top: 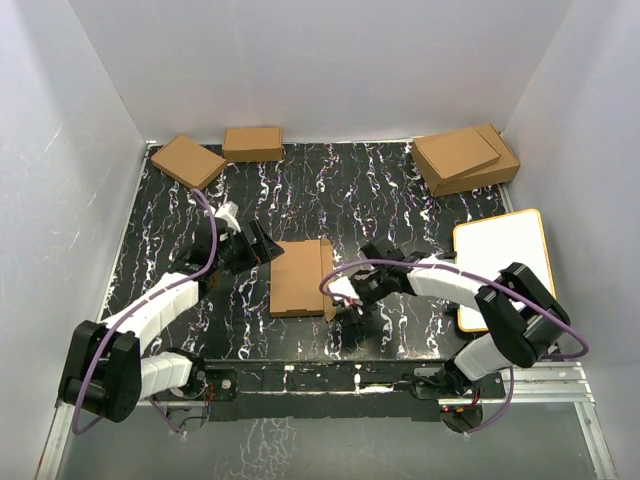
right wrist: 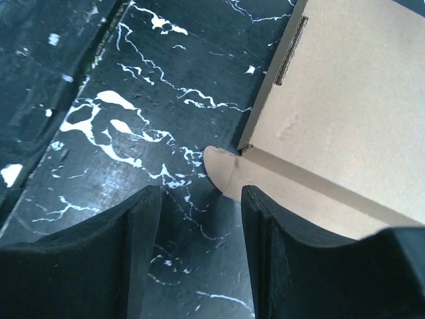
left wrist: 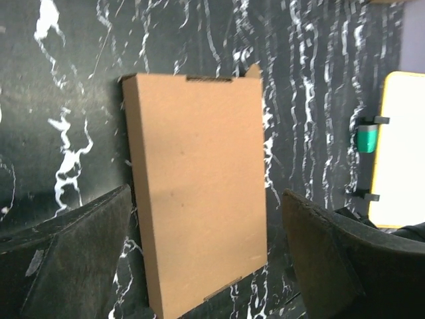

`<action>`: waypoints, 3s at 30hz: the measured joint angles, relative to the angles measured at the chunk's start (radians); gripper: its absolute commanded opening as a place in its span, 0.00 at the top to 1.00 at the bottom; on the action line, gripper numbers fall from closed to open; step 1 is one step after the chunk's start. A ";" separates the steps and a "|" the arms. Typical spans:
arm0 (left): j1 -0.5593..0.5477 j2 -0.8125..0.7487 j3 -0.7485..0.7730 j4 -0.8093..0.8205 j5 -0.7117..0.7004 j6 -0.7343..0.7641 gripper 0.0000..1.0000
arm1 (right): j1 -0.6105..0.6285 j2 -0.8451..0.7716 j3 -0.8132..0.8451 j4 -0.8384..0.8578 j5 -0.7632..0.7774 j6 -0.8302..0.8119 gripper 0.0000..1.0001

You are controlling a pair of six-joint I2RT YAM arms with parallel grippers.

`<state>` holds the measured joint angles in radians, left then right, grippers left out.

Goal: Fold the paper box

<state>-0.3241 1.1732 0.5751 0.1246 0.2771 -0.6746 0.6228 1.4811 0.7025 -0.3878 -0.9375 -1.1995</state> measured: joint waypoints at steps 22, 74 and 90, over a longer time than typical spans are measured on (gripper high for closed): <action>-0.026 0.005 -0.074 -0.005 -0.022 0.008 0.03 | -0.128 0.058 0.046 0.268 -0.026 0.537 0.41; -0.026 0.082 -0.179 0.186 0.035 -0.144 0.09 | -0.217 0.410 0.087 0.817 -0.031 1.827 0.52; -0.026 0.096 -0.179 0.187 0.052 -0.143 0.06 | -0.185 0.450 0.125 0.749 0.043 1.804 0.65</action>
<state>-0.3500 1.2694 0.3965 0.3111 0.3290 -0.8181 0.4374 1.9308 0.8276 0.3614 -0.8944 0.6048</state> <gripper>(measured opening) 0.923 0.371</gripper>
